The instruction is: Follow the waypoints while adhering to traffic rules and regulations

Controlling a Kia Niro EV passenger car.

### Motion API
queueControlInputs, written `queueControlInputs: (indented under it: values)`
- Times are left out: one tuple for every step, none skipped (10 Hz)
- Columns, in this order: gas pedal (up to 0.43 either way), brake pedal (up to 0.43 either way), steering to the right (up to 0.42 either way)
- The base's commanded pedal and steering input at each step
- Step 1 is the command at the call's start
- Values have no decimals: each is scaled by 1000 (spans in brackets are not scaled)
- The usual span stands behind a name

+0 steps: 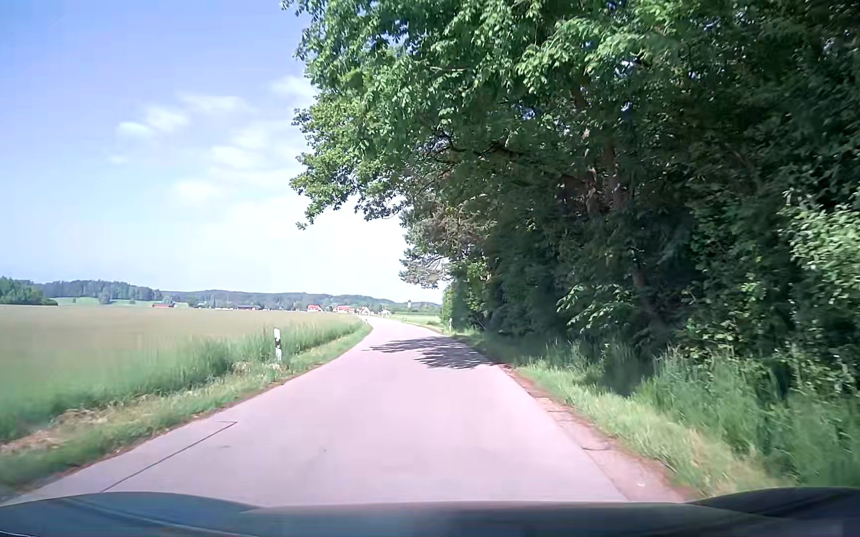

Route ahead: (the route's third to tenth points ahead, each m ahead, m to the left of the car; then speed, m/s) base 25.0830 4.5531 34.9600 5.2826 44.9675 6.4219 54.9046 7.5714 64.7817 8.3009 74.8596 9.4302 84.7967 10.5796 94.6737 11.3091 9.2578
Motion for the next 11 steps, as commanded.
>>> queueControlInputs:
  values:
    - [240,0,-10]
    - [240,0,-11]
    - [240,0,-12]
    - [240,0,-14]
    - [240,0,-13]
    - [240,0,-13]
    - [240,0,-15]
    - [240,0,-16]
    - [240,0,-18]
    - [240,0,-18]
    - [240,0,-20]
